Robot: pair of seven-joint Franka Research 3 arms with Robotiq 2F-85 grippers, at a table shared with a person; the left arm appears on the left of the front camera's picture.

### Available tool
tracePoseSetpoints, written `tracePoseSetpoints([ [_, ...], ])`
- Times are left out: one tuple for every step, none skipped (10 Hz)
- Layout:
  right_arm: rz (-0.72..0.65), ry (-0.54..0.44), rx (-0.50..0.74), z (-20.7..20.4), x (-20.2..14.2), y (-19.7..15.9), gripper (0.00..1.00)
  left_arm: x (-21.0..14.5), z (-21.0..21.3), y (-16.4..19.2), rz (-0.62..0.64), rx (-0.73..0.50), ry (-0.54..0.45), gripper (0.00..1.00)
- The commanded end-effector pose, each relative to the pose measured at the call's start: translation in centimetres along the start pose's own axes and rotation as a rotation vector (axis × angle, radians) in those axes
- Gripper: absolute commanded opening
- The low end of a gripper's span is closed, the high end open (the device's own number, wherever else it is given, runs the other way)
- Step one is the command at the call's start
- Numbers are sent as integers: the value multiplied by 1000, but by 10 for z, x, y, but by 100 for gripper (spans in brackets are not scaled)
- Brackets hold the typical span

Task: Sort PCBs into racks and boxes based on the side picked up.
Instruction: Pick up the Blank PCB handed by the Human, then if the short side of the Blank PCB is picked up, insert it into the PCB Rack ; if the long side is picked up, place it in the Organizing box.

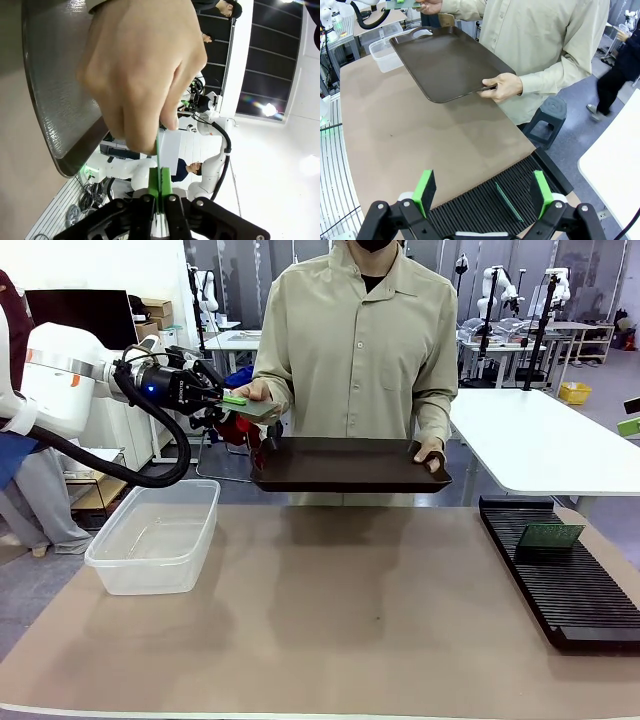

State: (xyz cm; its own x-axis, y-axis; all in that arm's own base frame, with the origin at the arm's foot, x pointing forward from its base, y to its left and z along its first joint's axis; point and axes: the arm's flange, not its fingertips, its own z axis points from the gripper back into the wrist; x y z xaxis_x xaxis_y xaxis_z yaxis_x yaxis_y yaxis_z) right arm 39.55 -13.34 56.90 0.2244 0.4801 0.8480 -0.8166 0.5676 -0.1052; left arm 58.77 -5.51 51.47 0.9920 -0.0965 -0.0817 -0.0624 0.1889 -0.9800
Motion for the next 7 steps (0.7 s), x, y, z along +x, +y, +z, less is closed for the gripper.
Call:
tracePoseSetpoints([
  [-2,-1,7,0,0,1,100,1,0,-6,27,25,29,0],
  [-2,-1,7,0,0,1,100,1,-1,-6,21,33,29,0],
  [-2,-1,7,0,0,1,100,0,0,-8,1,7,7,0],
  [-2,-1,7,0,0,1,100,0,0,0,0,14,5,0],
  [-2,-1,7,0,0,1,100,0,0,0,0,14,5,0],
  [-2,-1,7,0,0,1,100,0,0,0,0,14,5,0],
  [-2,-1,7,0,0,1,100,0,0,0,0,14,5,0],
])
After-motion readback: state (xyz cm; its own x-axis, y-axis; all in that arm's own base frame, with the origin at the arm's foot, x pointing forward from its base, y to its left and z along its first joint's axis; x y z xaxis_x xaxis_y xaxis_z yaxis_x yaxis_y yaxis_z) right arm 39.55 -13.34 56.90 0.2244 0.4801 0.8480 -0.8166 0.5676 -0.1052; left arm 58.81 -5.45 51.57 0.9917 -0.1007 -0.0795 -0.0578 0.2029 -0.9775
